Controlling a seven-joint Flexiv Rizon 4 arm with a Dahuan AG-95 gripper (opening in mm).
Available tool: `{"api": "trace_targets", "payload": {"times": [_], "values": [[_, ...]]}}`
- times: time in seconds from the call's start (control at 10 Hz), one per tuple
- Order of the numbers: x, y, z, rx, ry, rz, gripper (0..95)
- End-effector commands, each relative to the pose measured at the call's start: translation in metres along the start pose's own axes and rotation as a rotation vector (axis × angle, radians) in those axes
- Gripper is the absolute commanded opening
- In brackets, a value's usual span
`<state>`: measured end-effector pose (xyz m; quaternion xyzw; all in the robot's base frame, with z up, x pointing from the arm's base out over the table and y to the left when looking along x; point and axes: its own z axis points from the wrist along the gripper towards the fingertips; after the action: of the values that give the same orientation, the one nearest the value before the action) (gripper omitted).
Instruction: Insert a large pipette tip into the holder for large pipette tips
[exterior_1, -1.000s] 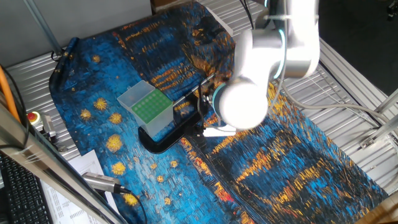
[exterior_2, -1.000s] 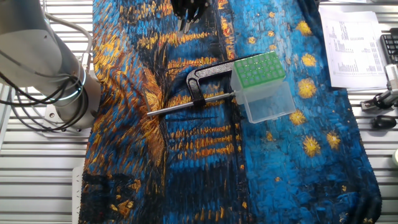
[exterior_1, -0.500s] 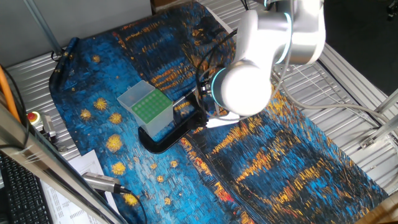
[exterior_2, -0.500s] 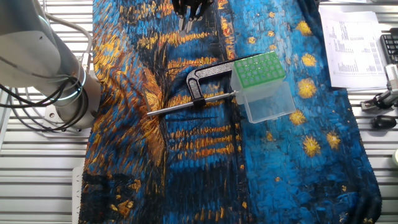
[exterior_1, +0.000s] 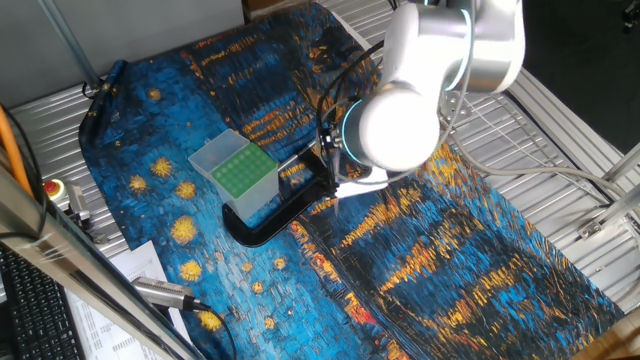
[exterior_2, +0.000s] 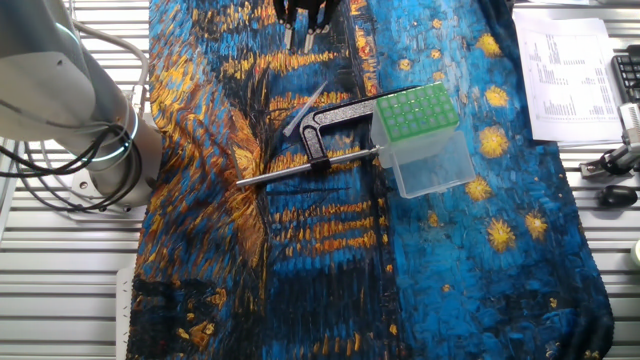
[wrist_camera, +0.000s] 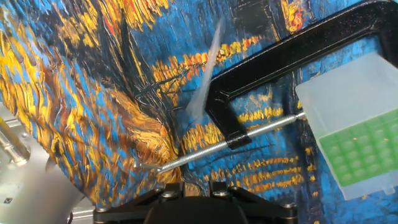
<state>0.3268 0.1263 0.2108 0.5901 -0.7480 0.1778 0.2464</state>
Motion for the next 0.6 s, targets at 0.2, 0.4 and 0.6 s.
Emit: {"api": "trace_targets", "payload": {"times": [0.2,0.4,0.6], "values": [[0.004,0.001,-0.007,0.03,0.014,-0.045,19.0],[0.001,-0.002,0.005,0.053,-0.008,-0.018,19.0],[-0.003,-0.005,0.017,0.048,-0.088,-0.009,19.0]]}}
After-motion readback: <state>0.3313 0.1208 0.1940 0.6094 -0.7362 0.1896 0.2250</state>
